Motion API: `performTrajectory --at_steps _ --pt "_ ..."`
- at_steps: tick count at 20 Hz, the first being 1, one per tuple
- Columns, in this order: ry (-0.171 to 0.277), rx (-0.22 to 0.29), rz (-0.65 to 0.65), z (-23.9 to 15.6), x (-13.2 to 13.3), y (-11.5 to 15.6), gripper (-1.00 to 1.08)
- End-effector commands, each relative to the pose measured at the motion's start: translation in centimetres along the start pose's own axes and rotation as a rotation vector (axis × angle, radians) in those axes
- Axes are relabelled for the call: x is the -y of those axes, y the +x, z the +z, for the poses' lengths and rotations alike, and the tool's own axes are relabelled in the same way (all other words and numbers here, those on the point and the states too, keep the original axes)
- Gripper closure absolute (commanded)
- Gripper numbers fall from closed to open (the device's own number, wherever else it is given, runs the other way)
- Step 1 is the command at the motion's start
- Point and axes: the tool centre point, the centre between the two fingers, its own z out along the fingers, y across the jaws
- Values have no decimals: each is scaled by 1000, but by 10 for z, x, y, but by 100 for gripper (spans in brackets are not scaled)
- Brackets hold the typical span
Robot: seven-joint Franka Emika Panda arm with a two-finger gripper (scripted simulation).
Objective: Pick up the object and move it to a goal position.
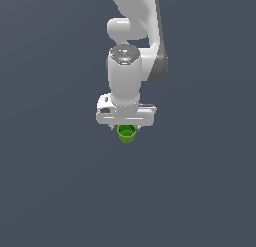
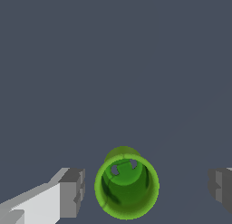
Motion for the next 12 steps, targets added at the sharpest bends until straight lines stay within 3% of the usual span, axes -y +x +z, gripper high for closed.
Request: performTrajectory --at_steps 1,12 --pt "0 0 0 0 0 0 -20" --pt "-11 -8 18 -6 -13 4 -20"
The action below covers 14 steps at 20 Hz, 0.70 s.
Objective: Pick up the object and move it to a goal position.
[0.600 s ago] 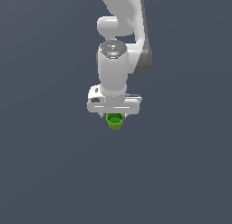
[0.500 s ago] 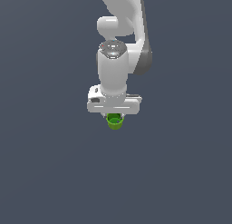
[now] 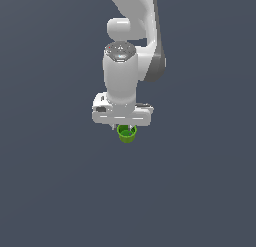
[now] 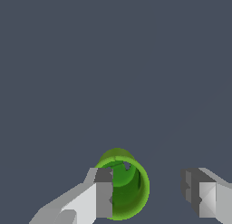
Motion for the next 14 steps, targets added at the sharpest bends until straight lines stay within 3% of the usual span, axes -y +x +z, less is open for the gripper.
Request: performTrajectory --at_steps 1,8,14 --pt "1 3 -3 1 0 0 -20" --pt "13 47 -43 10 -4 -2 -20" --pt "43 119 -112 25 -9 -5 -20"
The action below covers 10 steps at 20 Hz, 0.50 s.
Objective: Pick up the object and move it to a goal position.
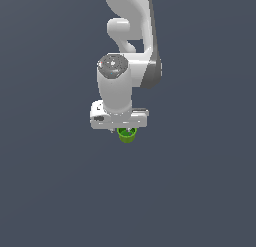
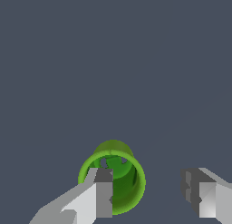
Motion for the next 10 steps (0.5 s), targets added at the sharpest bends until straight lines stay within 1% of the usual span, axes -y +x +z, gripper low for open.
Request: performTrajectory --at_steps 1,5,10 --pt "17 35 -35 8 -3 -2 -20" --pt "59 101 -105 22 -7 -5 -20" --pt "130 181 -201 40 -12 -11 -20"
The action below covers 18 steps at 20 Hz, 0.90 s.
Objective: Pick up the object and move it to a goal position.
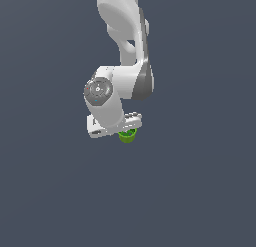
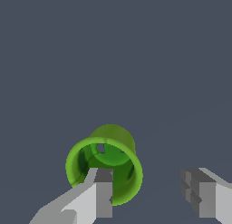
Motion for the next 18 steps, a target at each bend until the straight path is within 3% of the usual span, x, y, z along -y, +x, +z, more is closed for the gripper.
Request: performTrajectory --at_steps 1,10,18 --pt "39 38 -50 9 -3 -2 -20" --pt "178 128 -204 32 -8 -10 -20" --pt "247 156 -273 41 -10 -14 -20"
